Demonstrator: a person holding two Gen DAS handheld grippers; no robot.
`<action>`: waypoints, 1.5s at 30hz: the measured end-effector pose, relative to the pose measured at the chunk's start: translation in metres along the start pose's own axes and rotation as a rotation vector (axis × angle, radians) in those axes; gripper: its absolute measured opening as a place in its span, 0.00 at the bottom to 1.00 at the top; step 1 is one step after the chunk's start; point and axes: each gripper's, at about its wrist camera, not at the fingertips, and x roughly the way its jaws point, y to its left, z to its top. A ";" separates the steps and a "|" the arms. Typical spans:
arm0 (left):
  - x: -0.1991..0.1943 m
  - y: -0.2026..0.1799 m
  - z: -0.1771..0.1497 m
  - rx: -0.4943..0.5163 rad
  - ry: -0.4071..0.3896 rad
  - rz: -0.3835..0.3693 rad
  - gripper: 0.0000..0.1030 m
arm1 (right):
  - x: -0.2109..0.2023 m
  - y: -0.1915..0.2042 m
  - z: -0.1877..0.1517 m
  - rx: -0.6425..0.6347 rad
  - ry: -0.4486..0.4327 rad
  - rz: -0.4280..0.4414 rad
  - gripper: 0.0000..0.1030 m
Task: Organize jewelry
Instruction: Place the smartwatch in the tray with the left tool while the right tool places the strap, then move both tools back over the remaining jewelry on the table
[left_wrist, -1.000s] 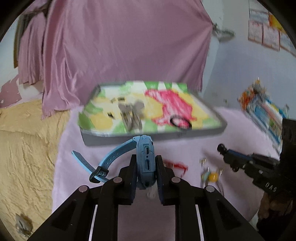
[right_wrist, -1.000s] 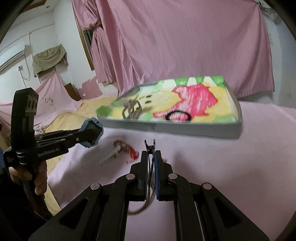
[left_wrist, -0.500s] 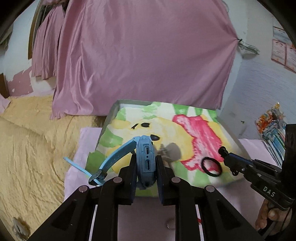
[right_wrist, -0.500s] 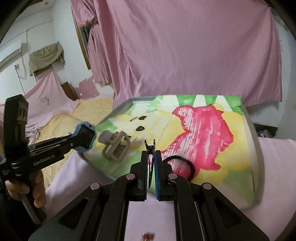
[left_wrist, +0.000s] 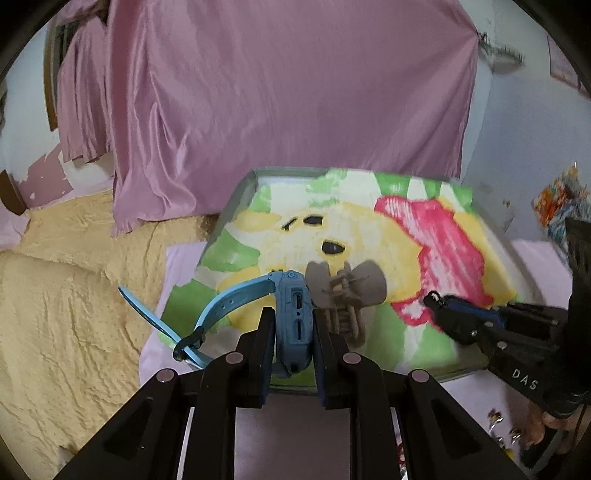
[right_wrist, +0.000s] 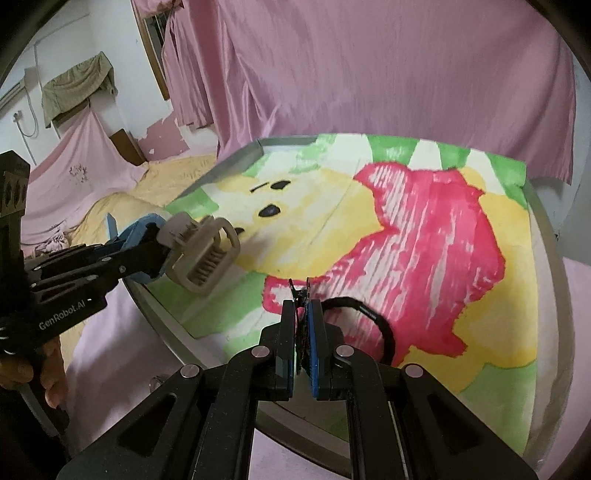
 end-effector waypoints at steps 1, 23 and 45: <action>0.002 0.000 0.000 0.000 0.010 0.002 0.18 | 0.001 -0.001 0.000 0.001 0.000 0.001 0.06; -0.046 0.006 -0.032 -0.104 -0.197 -0.070 0.66 | -0.055 -0.003 -0.023 -0.013 -0.169 -0.055 0.37; -0.138 -0.015 -0.114 -0.094 -0.545 -0.035 0.99 | -0.183 0.020 -0.119 -0.061 -0.573 -0.131 0.73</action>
